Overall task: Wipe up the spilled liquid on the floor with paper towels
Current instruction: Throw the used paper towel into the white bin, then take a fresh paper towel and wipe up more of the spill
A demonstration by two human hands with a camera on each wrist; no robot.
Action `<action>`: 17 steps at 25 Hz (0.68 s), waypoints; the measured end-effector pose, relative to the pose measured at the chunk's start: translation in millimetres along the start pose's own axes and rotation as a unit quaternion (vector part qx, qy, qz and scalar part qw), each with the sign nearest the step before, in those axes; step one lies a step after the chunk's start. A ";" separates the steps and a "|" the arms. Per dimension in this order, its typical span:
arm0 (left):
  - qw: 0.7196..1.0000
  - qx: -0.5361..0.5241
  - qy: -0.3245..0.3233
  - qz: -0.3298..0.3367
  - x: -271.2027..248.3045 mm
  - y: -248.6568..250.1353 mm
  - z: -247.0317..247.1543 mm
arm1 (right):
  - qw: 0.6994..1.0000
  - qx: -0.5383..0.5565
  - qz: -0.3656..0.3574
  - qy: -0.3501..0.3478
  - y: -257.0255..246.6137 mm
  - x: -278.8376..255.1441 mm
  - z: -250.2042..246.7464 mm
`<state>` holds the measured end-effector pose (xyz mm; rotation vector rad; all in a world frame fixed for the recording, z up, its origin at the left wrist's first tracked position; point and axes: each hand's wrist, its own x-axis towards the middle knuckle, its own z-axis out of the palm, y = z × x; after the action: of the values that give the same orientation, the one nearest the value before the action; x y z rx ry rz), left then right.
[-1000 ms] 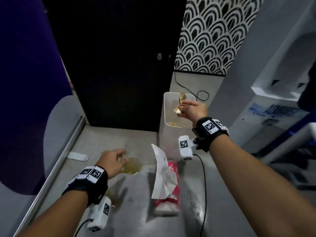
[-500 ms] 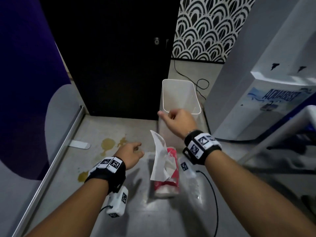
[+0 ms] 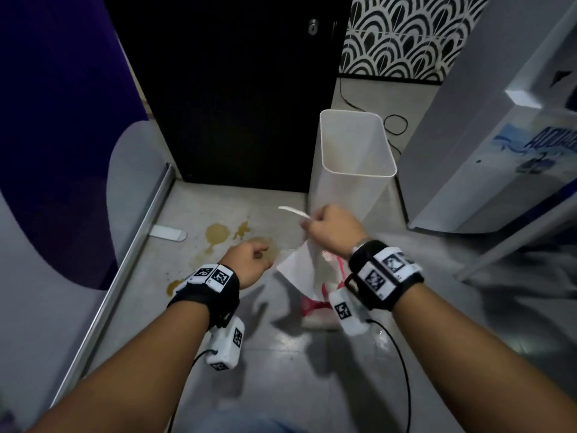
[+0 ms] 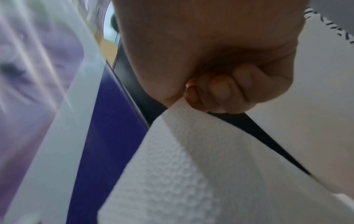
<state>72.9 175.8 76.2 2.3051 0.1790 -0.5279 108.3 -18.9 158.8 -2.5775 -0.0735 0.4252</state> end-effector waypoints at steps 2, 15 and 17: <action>1.000 0.004 -0.003 -0.010 -1.0 -9.4 -3.3 | 0.991 0.129 -0.002 0.034 -12.4 -8.1 -16.3; 0.875 -0.454 0.151 -0.071 -35.5 -71.1 -47.9 | 0.728 0.614 -0.002 -0.305 -57.9 14.8 56.7; 0.851 -0.505 0.130 -0.060 -43.7 -82.0 -61.5 | 0.690 0.635 0.033 -0.346 -54.8 20.6 85.1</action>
<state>30.0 278.5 80.5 1.3085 0.5820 -0.0992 102.9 72.8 111.3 -0.9490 0.0478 1.0046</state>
